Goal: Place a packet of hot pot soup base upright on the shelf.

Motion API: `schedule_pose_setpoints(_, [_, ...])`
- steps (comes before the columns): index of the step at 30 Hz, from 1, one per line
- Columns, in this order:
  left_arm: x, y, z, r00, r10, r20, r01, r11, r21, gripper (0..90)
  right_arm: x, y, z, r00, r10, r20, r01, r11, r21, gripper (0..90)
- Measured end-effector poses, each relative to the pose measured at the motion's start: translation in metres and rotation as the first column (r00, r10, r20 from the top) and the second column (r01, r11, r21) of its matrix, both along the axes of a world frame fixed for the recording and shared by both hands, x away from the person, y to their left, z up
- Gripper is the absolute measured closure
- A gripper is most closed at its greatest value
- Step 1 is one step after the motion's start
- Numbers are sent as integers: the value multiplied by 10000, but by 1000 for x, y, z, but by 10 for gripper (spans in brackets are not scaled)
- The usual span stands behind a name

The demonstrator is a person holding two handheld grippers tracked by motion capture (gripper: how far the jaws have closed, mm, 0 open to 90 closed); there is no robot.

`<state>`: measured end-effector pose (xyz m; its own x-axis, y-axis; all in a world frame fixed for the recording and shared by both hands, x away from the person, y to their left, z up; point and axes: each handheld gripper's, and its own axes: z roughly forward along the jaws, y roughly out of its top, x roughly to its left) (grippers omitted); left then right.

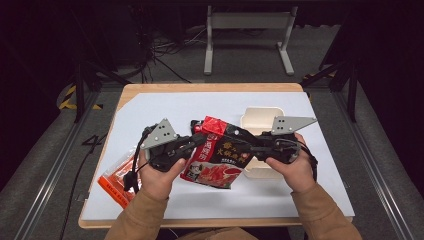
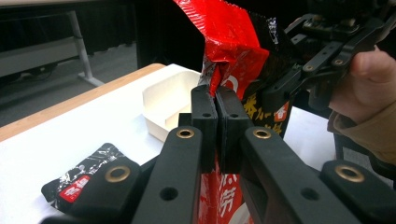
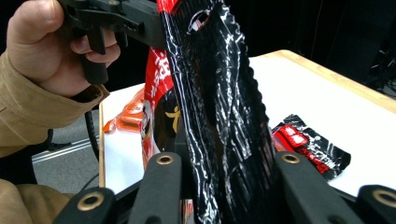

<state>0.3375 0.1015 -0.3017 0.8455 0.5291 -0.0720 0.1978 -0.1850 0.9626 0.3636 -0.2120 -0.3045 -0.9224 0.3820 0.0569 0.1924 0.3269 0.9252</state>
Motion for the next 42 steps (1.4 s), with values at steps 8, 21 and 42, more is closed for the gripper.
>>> schedule_pose_setpoints(8, [2,2,-2,9998,43,-201,-45,9999,-112,853,0,1,18,9994,-306,157,308,9994,-128,766])
schedule_pose_setpoints(21, [3,12,1,9995,18,-300,-28,9995,-302,617,5,4,51,9986,-356,393,369,9987,-345,781])
schedule_pose_setpoints(42, [17,20,-7,9950,698,-721,-675,9972,334,386,37,-19,99,9808,-1132,1588,1313,9854,-1086,777])
